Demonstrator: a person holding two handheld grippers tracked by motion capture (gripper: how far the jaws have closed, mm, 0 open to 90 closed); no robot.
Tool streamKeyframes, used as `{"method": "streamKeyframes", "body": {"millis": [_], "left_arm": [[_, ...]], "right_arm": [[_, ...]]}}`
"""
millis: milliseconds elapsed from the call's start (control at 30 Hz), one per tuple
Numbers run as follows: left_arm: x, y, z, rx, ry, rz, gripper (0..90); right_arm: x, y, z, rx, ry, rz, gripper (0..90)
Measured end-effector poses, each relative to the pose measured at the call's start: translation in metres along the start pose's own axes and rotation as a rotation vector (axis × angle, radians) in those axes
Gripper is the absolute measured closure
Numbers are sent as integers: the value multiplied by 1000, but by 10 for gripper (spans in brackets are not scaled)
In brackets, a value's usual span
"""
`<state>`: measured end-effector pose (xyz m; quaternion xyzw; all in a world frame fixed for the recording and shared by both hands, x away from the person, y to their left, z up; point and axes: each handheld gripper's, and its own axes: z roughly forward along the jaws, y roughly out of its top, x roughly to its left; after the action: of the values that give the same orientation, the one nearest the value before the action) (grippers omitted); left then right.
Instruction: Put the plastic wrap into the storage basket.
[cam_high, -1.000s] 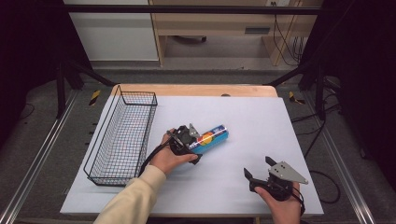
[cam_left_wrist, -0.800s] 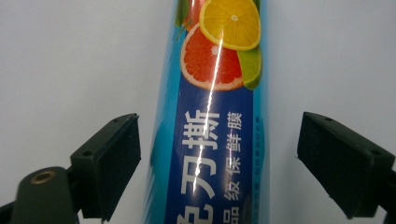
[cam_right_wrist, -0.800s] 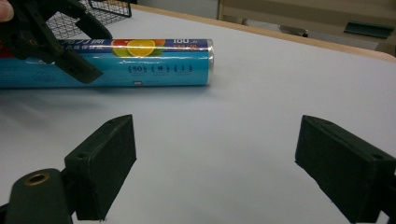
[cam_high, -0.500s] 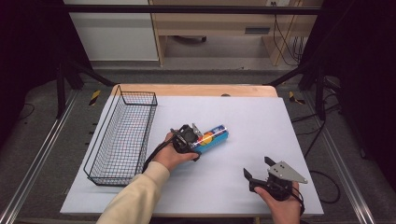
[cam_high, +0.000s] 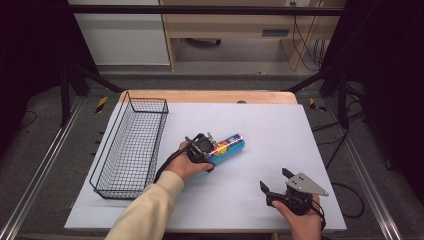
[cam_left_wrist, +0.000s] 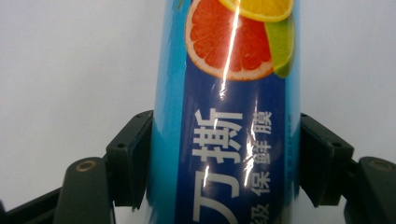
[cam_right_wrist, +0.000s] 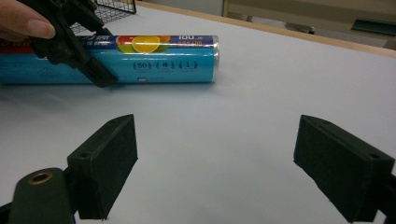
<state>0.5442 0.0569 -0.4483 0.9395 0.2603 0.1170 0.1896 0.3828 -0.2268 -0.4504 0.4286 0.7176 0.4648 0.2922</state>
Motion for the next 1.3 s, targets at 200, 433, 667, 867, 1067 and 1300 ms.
{"method": "streamKeyframes", "body": {"millis": [200,433,667,867,1067,1300], "left_arm": [[1,0,1,9,-6,-5,298],[1,1,3,25,-3,3,306],[0,2,1,37,-4,10,314],[-2,2,-5,16,-11,-17,319],[-6,5,-22,-8,-14,-24,320],[-12,9,-51,-15,20,-14,320]], "right_arm": [[0,0,0,2,2,-1,136],[0,0,1,6,7,-4,136],[0,-1,1,4,5,2,137],[-1,-1,0,3,5,3,140],[-1,-1,1,4,7,4,140],[-1,-1,1,0,9,14,142]]}}
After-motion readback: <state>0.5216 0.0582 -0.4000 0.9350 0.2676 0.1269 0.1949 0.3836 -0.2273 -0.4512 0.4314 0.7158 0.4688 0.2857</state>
